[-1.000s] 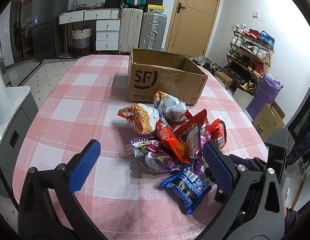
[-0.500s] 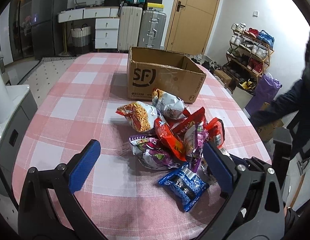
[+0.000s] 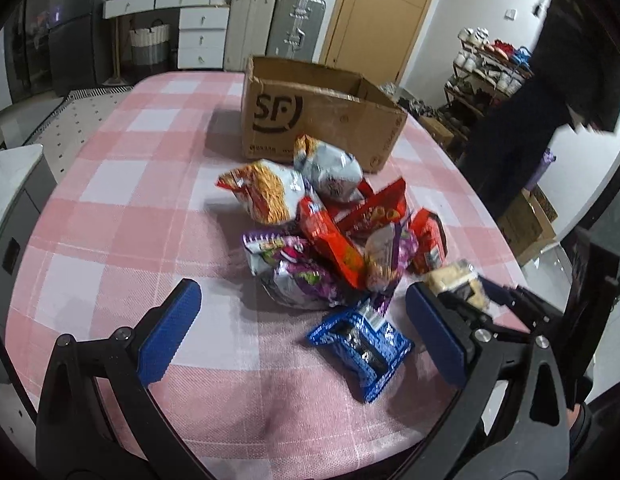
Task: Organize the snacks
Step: 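Lower the right gripper onto the clear cracker pack and close it, then grasp the blue cookie pack with the left gripper while the right gripper holds the crackers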
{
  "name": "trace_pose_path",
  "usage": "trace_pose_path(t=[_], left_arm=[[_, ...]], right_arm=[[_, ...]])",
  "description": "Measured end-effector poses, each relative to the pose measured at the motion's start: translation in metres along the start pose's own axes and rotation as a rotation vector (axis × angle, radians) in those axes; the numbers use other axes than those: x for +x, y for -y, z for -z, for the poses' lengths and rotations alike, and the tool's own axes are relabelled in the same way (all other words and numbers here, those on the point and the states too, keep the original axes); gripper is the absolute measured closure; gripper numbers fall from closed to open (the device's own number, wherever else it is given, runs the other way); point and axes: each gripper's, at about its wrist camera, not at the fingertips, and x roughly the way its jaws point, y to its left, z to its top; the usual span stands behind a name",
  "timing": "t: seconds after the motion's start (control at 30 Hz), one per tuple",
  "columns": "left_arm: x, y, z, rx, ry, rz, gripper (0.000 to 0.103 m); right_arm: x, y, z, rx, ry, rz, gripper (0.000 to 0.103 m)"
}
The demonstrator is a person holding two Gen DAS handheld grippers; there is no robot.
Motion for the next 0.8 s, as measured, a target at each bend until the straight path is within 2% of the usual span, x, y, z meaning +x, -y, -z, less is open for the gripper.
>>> trace_pose_path(t=[0.33, 0.63, 0.8], left_arm=[[0.024, 0.015, 0.018, 0.017, -0.136, 0.056, 0.001], [0.061, 0.037, 0.025, 0.027, -0.238, 0.003, 0.002], [0.080, 0.045, 0.023, 0.022, -0.260, -0.041, 0.001]], right_arm=[[-0.012, 0.009, 0.000, 0.023, 0.036, 0.000, 0.040], [-0.019, 0.018, 0.005, 0.040, 0.064, 0.007, 0.040], [-0.019, 0.025, 0.008, 0.056, 0.065, 0.004, 0.040]])
